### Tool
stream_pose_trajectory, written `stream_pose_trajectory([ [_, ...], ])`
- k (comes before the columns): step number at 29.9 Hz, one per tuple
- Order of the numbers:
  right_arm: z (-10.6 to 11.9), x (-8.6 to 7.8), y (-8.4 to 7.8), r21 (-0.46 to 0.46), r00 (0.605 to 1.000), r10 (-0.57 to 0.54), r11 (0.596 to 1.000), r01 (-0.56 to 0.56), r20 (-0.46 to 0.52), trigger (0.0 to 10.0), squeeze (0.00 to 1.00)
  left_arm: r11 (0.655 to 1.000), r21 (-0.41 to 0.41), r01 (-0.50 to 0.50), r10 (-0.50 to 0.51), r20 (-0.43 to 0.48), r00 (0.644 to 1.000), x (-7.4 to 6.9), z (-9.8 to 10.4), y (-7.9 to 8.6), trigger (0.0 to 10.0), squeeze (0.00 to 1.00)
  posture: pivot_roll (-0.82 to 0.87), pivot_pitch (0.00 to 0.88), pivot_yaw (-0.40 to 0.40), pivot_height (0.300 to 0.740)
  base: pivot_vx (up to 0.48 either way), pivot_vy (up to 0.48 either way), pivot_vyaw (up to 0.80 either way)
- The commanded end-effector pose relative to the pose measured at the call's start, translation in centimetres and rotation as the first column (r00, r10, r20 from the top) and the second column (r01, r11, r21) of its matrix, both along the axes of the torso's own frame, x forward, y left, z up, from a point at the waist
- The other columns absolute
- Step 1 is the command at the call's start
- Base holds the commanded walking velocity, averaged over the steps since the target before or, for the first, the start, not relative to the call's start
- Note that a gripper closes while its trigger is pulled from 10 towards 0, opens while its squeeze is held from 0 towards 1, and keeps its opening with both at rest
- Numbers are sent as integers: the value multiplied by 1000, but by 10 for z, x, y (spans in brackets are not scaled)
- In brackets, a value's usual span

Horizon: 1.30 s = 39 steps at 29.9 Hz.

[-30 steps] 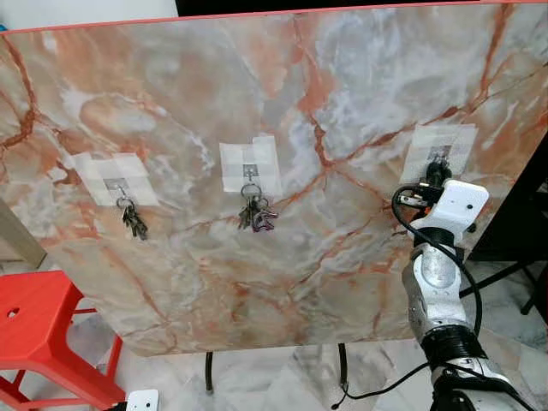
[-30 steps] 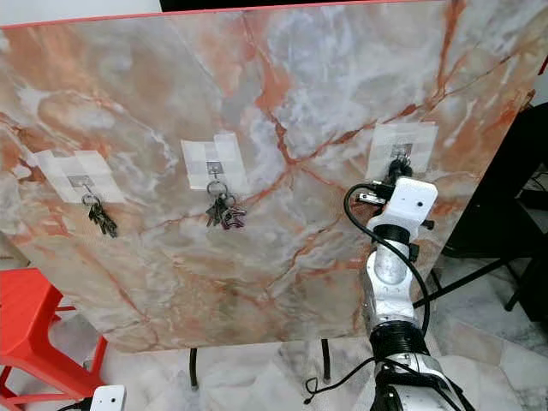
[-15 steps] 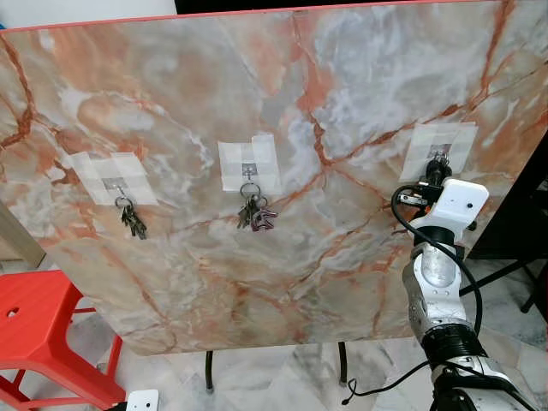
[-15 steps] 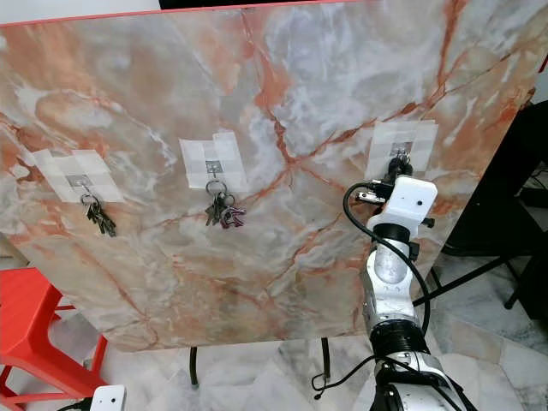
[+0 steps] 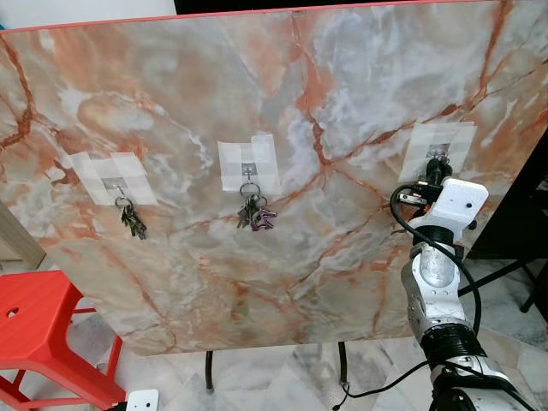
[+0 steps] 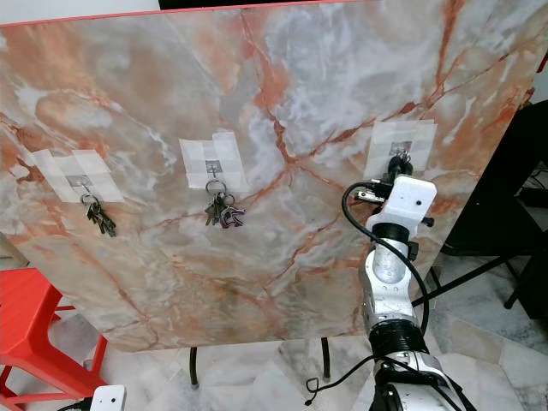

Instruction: Hang keys on a hook

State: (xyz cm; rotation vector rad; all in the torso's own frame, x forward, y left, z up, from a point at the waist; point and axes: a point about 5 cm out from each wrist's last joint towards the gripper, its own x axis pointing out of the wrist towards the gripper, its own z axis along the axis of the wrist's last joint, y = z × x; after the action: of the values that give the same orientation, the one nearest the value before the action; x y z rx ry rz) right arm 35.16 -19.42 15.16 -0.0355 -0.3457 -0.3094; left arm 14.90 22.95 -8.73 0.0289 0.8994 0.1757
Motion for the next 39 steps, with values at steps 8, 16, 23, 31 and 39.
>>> stream_pose_trajectory([
  [8, 36, 9, 11, -39, 990, 46, 998, -41, 136, 10000, 0, 1000, 7, 7, -7, -3, 1000, -1, 0, 2, 10000, 0, 42, 0, 47, 740, 0, 0, 0],
  [16, 36, 8, 22, -56, 982, 136, 990, -129, 135, 10000, 0, 1000, 9, 5, -5, -2, 1000, -1, 0, 2, 10000, 0, 42, 0, 45, 740, 0, 0, 0],
  [23, 17, -6, 23, -65, 987, 133, 990, -128, 85, 10000, 0, 1000, 9, 8, -8, -2, 1000, -2, 0, 2, 10000, 0, 39, 0, 45, 740, 0, 0, 0],
  [31, 6, -11, 21, -42, 991, 124, 992, -122, 40, 10000, 0, 1000, 10, 9, -9, -1, 1000, -1, 0, 2, 10000, 0, 39, 0, 45, 740, 0, 0, 0],
  [39, -1, -11, 10, -17, 999, 44, 999, -44, -8, 10000, 0, 1000, 11, 12, -12, 0, 1000, 0, 0, 2, 10000, 0, 43, 0, 46, 740, 0, 0, 0],
])
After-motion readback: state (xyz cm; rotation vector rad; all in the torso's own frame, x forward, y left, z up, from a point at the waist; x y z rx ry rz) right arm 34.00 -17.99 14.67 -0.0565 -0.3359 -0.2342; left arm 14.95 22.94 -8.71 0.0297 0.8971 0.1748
